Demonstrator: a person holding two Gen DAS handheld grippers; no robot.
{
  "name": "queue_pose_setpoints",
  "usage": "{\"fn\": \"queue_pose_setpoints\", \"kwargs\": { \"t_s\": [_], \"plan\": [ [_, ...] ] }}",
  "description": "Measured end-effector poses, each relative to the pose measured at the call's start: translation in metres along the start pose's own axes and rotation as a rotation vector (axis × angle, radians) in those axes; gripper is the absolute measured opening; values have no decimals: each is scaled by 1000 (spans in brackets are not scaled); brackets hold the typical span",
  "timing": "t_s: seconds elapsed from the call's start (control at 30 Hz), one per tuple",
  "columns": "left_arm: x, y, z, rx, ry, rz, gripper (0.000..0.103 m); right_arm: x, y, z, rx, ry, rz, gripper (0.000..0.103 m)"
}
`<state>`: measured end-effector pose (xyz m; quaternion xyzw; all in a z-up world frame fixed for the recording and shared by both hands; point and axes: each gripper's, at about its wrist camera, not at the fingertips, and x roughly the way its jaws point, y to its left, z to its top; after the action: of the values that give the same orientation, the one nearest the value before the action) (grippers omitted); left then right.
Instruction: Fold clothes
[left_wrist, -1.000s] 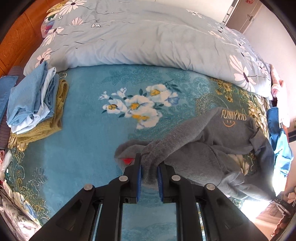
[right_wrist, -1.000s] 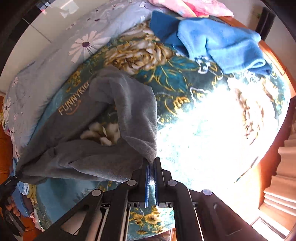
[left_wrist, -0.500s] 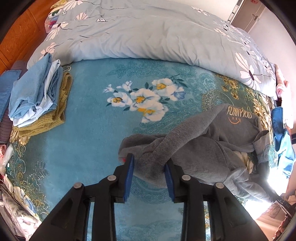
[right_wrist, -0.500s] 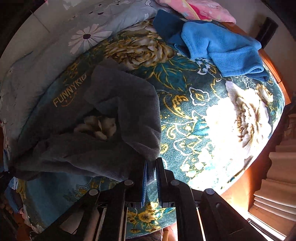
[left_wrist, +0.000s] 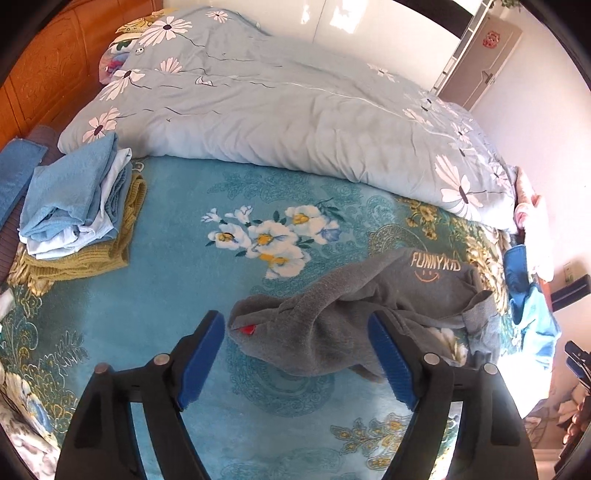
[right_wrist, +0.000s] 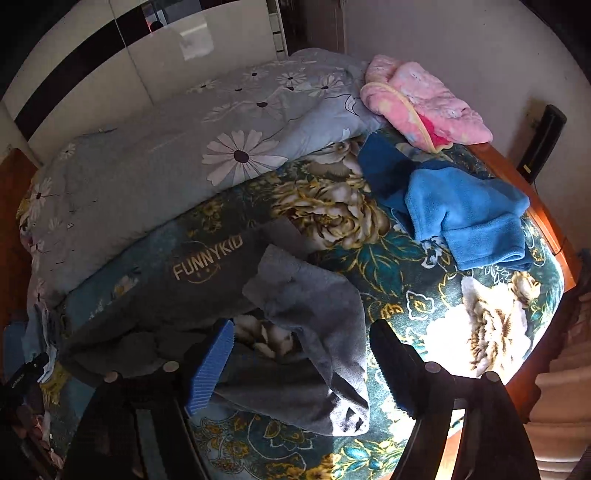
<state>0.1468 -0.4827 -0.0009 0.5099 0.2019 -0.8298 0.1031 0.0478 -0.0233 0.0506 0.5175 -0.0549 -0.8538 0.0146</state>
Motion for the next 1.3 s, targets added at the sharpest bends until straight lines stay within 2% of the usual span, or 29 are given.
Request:
{"fn": "queue_pose_setpoints", "kwargs": {
  "t_s": [0.1,0.17,0.27,0.33,0.4,0.6,0.73,0.8,0.93,0.97,1.03,1.1,1.2,1.3],
  "plan": [
    [-6,1,2,-30,-46,-5,82,10,16,16,-21,-7,90,87],
    [-5,2,5,-59,-56,-17,87,26,28,27,-39,14,154,89],
    [7,0,7,-80,-22,-35,88,60,42,40,-65,62,225,98],
    [16,-7,8,-55,2,15,88,84,52,50,-79,98,256,100],
    [25,-14,7,-22,18,70,88,114,55,58,-107,145,253,101],
    [61,-26,9,4,90,156,88,216,56,87,-194,244,132,102],
    [82,-28,9,-1,132,177,88,271,71,101,-303,295,112,101],
    [91,-28,8,-1,150,184,88,284,77,108,-360,314,111,99],
    [104,-25,5,-13,177,195,87,313,88,103,-460,367,90,87],
    [107,-24,5,-21,183,193,84,319,89,101,-474,381,85,84],
    [111,-22,4,-38,198,192,71,327,90,96,-498,400,49,65],
    [116,-20,3,-55,213,201,46,325,89,94,-507,385,22,57],
    [121,-17,2,-98,235,167,25,318,81,96,-474,378,23,25],
    [122,-20,4,-102,220,166,20,307,75,97,-461,381,55,15]
  ]
}}
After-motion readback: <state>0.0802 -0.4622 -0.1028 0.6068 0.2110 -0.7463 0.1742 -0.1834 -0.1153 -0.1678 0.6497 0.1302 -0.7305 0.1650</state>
